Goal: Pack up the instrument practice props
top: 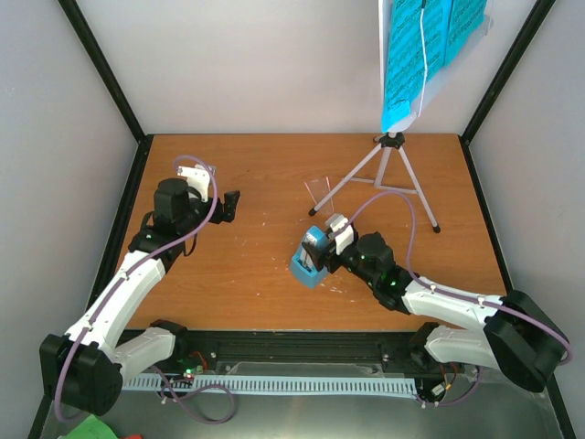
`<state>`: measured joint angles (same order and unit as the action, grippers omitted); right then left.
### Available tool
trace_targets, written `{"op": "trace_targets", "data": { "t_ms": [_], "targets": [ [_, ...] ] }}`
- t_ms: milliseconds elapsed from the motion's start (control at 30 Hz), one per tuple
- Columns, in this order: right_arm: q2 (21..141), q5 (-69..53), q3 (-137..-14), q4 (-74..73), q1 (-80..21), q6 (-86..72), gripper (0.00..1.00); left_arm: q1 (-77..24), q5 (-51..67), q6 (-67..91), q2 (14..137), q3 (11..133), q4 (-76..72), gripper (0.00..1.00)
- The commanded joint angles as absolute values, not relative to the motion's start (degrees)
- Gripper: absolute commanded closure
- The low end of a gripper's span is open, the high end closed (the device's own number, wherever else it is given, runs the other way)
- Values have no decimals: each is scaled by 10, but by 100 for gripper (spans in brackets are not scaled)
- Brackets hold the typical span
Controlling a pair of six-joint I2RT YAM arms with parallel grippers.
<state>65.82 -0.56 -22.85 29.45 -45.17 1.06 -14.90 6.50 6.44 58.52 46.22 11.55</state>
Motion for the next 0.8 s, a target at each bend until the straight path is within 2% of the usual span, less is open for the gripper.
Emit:
{"op": "trace_targets", "data": {
  "t_ms": [0,133,467,767],
  "targets": [
    [654,6,-219,310,-459,12,12,-148,59,49,588,464,99,1],
    [650,3,-211,314,-460,7,15,-148,56,49,587,463,101,1],
    [650,3,-195,318,-460,-7,14,-148,55,48,594,463,102,1],
    [665,1,-195,344,-460,-12,24,-148,48,45,596,462,102,1]
  ]
}}
